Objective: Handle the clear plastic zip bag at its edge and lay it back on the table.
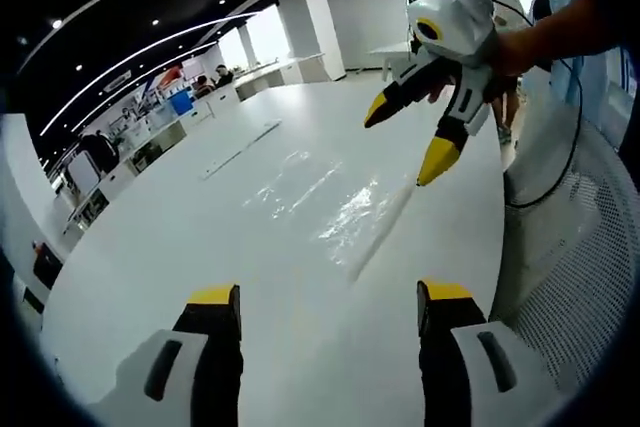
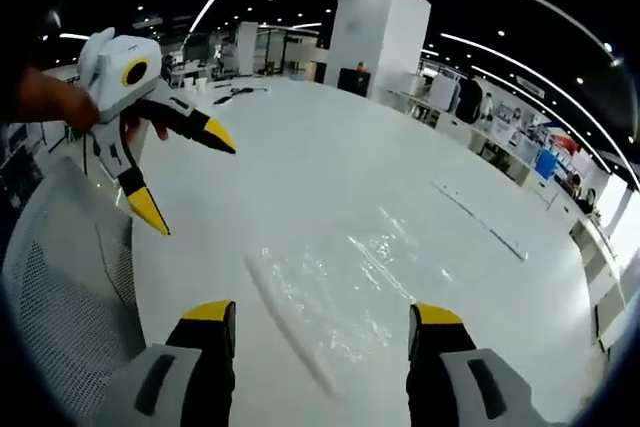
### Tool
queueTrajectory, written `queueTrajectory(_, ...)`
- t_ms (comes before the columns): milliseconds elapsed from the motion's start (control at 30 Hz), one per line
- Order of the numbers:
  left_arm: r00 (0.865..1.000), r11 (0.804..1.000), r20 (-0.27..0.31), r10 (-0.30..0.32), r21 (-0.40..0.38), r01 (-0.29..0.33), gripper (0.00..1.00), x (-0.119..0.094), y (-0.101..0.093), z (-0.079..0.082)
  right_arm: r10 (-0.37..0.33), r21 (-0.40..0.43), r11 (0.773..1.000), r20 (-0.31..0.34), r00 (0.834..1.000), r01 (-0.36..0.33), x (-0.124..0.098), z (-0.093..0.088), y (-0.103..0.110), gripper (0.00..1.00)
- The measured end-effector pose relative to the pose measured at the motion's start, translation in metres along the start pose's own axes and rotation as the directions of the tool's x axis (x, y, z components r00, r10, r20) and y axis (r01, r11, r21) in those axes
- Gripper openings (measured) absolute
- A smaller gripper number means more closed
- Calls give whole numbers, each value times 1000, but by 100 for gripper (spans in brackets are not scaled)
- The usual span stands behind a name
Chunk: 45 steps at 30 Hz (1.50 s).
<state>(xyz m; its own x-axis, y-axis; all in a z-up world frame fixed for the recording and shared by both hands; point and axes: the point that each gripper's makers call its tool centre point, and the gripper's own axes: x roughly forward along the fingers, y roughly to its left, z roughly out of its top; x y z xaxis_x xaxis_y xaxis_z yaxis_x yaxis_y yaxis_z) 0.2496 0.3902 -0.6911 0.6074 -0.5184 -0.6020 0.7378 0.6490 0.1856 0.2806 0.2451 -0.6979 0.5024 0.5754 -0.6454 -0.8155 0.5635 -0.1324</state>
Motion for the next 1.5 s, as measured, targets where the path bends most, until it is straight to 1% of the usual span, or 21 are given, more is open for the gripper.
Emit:
queueTrajectory(33,1000,1000,5,-1,-5,1,74,0,0,0,-4,8,1000,3,1000,4,-1,0,0,75)
queueTrajectory(100,1000,1000,16,-9,-5,10,72,-1,-3,2,-3,22,1000,8,1000,3,-2,1,1,79)
queueTrajectory(133,1000,1000,17,-9,-1,9,72,0,-3,2,-2,26,1000,10,1000,2,-2,1,1,81)
queueTrajectory(267,1000,1000,20,-4,-12,4,78,2,-2,2,-9,54,999,19,1000,8,-3,1,-1,89)
queueTrajectory(367,1000,999,21,2,-33,-1,83,0,-4,2,-27,97,995,49,998,22,-9,3,-1,94)
queueTrajectory(500,1000,999,24,15,-43,-14,92,0,-2,-1,-39,131,991,63,997,30,-12,0,-1,100)
queueTrajectory(600,999,997,28,27,-71,-25,99,-1,-1,-2,-54,160,986,77,996,41,-17,-5,-1,100)
queueTrajectory(733,999,993,41,30,-117,-25,99,-4,2,-4,-71,182,982,90,993,53,-27,-12,1,100)
queueTrajectory(900,999,991,37,36,-128,-31,99,-9,0,-10,-93,209,975,91,992,72,-35,-19,-1,100)
queueTrajectory(1067,997,991,55,54,-129,-47,99,-15,-3,-9,-135,249,963,130,982,100,-45,-17,-4,100)
queueTrajectory(1167,996,990,69,60,-130,-50,99,-18,-7,-6,-137,258,961,144,980,96,-48,-18,0,100)
queueTrajectory(1267,995,990,78,67,-131,-56,99,-18,-8,-8,-139,263,960,145,980,97,-49,-19,6,100)
queueTrajectory(1333,993,990,86,84,-118,-74,99,-19,-8,-10,-145,269,958,153,978,100,-52,-19,10,100)
queueTrajectory(1367,993,989,85,87,-126,-76,99,-19,-7,-13,-146,277,956,159,976,97,-53,-19,12,100)
queueTrajectory(1500,991,985,93,96,-150,-82,99,-23,-8,-12,-161,275,955,168,972,111,-57,-19,14,100)
